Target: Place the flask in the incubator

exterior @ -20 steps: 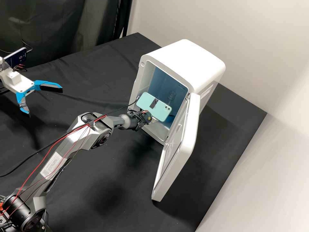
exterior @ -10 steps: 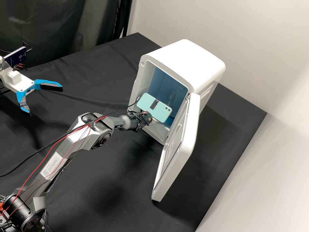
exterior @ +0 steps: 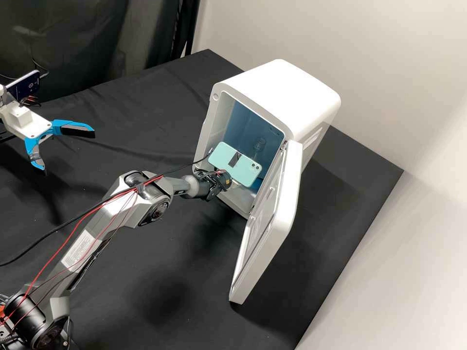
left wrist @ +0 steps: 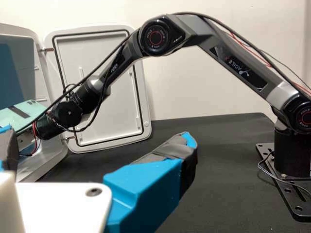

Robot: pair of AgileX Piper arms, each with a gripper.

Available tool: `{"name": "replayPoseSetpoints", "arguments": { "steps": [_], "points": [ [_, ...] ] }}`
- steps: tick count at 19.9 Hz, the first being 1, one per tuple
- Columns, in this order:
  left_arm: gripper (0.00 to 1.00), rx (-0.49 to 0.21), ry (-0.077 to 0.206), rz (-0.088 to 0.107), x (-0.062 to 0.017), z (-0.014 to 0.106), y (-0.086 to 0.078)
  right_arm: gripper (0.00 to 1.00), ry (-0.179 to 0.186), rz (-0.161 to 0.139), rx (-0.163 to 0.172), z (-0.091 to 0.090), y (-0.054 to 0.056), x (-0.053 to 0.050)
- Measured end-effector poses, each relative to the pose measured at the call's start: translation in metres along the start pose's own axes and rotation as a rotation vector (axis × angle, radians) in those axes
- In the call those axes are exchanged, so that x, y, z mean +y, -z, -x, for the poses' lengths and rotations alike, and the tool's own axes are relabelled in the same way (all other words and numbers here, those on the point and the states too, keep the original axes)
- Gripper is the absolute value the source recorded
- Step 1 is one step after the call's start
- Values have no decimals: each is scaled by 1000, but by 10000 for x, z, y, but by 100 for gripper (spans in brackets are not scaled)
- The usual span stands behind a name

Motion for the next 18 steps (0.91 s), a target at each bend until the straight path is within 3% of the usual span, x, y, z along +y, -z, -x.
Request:
{"name": "replayPoseSetpoints", "arguments": {
  "steps": [5,11,16,18],
  "points": [
    [100,-1,-4,-1,7,2,-2,100,0,15,5,5,-16,-21],
    [100,-1,-4,-1,7,2,-2,100,0,13,5,18,-9,-14],
    [100,-3,-4,0,6,1,-8,100,4,-55,-6,193,-21,53],
    [100,-9,-3,0,4,0,-18,100,-3,-100,-12,321,-33,111]
  ]
}}
